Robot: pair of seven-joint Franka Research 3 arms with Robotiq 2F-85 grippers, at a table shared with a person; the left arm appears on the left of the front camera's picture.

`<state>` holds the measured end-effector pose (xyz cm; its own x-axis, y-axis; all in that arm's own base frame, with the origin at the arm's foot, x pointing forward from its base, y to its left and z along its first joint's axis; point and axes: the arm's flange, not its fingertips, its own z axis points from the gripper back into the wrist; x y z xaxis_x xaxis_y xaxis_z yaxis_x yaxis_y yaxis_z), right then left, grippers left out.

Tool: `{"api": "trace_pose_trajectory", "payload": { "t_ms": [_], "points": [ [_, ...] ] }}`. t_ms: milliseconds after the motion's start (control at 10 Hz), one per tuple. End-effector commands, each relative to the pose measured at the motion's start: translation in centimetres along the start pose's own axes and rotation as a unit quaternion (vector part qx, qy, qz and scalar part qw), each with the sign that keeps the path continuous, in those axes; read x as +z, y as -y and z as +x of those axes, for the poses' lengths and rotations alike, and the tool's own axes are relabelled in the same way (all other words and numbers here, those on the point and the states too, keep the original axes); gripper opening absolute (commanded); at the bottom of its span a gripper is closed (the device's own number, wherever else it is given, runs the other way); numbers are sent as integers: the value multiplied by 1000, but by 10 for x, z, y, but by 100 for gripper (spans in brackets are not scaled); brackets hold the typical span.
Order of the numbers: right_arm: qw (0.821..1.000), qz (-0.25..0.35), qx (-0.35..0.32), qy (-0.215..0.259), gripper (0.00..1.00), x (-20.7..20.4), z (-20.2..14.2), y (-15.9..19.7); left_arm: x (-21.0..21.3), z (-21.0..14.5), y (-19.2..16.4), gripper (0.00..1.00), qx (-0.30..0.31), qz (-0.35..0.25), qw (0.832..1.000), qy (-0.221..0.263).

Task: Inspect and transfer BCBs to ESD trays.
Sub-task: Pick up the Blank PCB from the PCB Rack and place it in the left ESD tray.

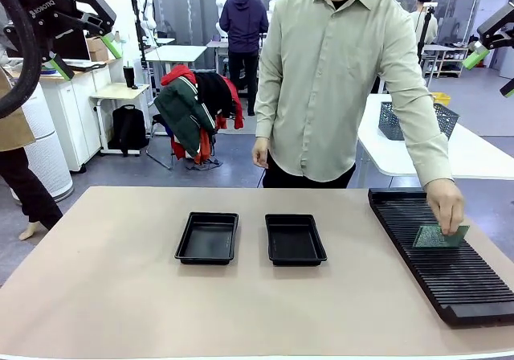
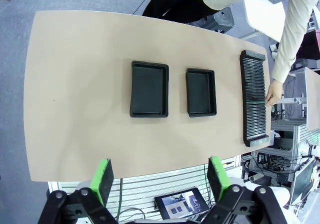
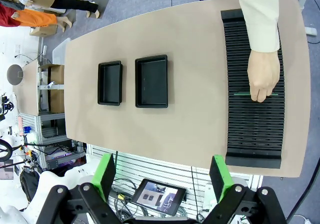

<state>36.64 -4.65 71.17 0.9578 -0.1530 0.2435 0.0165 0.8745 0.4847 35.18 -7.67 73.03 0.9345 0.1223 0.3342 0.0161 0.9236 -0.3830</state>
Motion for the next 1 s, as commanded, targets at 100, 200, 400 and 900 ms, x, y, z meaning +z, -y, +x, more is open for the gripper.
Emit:
{"api": "trace_pose_trajectory", "payload": {
  "t_ms": [100, 200, 400, 900],
  "points": [
    [1000, 0, -1, 0, 100, 0, 0, 0, 0, 0, 0, 100, 1, -2, 1000, 0],
    [1000, 0, -1, 0, 100, 0, 0, 0, 0, 0, 0, 100, 1, -2, 1000, 0],
    [1000, 0, -1, 0, 100, 0, 0, 0, 0, 0, 0, 100, 1, -2, 1000, 0],
    [1000, 0, -1, 0, 100, 0, 0, 0, 0, 0, 0, 100, 1, -2, 1000, 0]
  ]
}}
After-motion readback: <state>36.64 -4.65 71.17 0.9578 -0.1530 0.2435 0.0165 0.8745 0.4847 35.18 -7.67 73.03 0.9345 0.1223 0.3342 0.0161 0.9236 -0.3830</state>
